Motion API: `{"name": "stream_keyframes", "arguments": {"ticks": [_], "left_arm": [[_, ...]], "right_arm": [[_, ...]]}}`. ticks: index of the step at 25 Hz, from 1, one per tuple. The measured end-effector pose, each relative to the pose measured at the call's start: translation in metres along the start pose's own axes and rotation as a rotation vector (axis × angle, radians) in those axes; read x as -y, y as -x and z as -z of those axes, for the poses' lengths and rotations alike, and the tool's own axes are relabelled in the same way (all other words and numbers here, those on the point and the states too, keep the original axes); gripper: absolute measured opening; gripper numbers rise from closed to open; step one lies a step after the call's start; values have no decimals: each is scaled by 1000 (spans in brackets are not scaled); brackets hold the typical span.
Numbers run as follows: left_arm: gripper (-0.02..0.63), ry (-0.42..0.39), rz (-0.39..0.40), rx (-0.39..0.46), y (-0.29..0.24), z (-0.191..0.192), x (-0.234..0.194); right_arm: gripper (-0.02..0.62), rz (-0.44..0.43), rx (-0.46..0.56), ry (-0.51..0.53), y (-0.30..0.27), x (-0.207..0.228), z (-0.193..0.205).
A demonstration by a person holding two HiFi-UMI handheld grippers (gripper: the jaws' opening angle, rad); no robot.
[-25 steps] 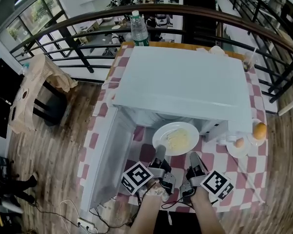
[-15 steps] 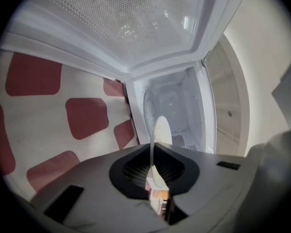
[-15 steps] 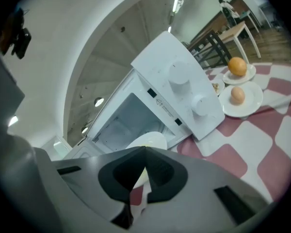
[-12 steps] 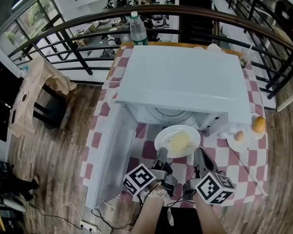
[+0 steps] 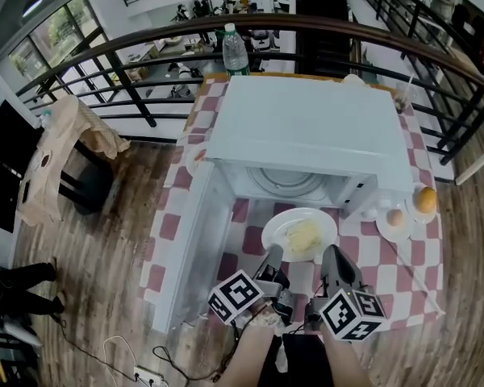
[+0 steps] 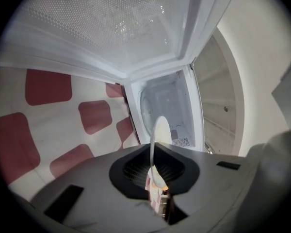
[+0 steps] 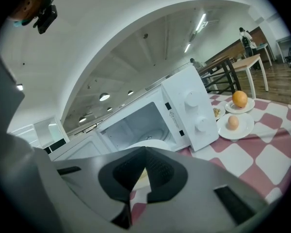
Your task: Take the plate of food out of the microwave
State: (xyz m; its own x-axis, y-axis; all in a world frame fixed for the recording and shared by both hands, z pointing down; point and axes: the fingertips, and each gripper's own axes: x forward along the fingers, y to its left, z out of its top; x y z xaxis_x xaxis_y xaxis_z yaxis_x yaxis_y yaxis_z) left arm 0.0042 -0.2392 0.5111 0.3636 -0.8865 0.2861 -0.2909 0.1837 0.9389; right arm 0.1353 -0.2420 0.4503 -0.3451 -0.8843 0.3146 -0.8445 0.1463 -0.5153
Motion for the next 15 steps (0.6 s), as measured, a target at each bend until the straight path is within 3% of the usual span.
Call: {"name": "stream_keyframes", "arguments": {"ticks": [15], "left_arm": [[28,-21,35,-26,20,13,14]], "right_arm": [[-9,9,47,109,27,-23,-6]]}}
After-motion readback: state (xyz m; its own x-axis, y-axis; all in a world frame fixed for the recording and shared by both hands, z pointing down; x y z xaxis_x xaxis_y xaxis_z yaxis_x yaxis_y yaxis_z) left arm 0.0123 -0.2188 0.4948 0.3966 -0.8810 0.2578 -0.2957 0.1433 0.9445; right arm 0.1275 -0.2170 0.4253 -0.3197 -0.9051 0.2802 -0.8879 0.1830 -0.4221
